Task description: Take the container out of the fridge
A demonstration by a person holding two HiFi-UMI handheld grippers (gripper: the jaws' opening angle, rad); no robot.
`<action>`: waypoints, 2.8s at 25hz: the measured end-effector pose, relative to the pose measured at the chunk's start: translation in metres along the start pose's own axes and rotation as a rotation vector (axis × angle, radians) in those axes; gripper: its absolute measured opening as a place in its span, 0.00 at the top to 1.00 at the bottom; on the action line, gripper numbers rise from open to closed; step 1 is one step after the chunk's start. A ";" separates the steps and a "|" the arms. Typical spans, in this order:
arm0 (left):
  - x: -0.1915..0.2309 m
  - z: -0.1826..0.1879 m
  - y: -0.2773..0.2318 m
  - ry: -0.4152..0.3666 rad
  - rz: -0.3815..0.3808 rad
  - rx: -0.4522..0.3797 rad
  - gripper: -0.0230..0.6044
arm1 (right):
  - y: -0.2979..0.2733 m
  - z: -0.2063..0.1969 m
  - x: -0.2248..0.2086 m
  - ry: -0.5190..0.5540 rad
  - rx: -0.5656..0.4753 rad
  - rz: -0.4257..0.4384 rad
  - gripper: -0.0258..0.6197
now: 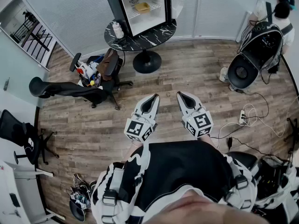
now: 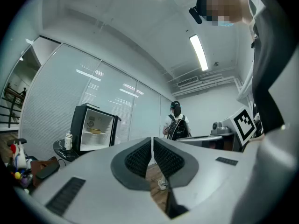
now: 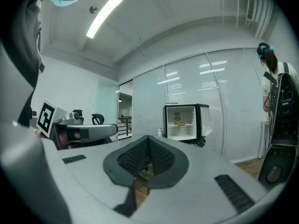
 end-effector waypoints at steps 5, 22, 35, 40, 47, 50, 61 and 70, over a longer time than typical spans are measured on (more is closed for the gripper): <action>0.005 0.001 0.000 -0.002 0.005 -0.002 0.93 | -0.003 -0.001 0.000 0.001 0.002 0.005 0.94; -0.011 0.005 -0.009 -0.015 0.012 -0.012 0.93 | 0.008 -0.002 -0.009 -0.013 0.006 0.005 0.94; -0.034 -0.008 -0.035 -0.015 0.054 -0.022 0.93 | 0.024 -0.015 -0.039 -0.014 -0.003 0.044 0.94; -0.035 -0.012 -0.036 -0.001 0.062 -0.021 0.93 | 0.023 -0.019 -0.039 -0.022 0.010 0.048 0.94; -0.020 -0.019 -0.039 0.006 0.060 -0.013 0.93 | 0.007 -0.024 -0.042 -0.026 0.014 0.042 0.94; -0.006 -0.019 -0.040 0.010 0.059 -0.022 0.93 | -0.004 -0.022 -0.041 -0.015 0.012 0.039 0.94; 0.055 -0.022 -0.072 0.005 0.024 -0.021 0.93 | -0.066 -0.019 -0.057 -0.020 0.015 0.008 0.94; 0.124 -0.024 -0.097 0.020 0.019 -0.027 0.93 | -0.135 -0.017 -0.068 -0.021 0.030 -0.004 0.94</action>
Point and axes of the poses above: the fingertips, and each gripper's own axes: y backward along the fingers, x to its left, z out of its top, the point moved 7 cm from there along y, backward along the fingers, and after that the axes turned 14 degrees about -z, right-handed, at the moved point
